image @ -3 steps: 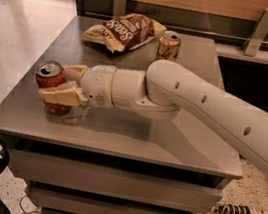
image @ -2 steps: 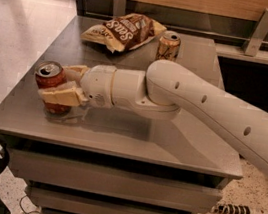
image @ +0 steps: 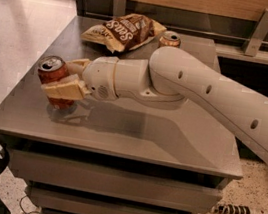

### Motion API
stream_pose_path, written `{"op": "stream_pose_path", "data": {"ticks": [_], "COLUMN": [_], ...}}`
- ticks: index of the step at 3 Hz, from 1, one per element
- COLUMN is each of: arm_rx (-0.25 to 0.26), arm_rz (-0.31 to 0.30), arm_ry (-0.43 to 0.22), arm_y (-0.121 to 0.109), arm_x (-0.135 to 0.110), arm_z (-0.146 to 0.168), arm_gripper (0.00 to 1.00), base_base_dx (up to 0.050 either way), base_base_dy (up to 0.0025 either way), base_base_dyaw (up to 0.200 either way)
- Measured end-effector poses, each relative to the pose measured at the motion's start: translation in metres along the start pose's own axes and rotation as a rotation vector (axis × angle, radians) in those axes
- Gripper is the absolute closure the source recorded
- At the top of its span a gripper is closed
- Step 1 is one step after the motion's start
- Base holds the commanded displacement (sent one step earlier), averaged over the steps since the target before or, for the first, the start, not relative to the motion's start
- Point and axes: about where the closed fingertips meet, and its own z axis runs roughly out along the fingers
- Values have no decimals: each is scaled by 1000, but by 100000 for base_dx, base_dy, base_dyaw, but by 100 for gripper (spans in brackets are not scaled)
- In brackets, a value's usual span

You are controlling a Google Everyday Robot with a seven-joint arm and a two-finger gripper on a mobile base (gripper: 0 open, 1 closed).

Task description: Knock coke can over

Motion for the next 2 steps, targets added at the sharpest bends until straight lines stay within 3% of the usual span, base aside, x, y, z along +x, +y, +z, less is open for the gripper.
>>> {"op": "stream_pose_path", "data": {"ticks": [2], "arm_rx": [23], "arm_rz": [-24], "arm_ry": [133], "arm_y": [-21], "arm_x": [-14], "arm_z": [-29], "arm_gripper": [100], "base_base_dx": [0], "base_base_dy": [0], "base_base_dyaw": [0]}}
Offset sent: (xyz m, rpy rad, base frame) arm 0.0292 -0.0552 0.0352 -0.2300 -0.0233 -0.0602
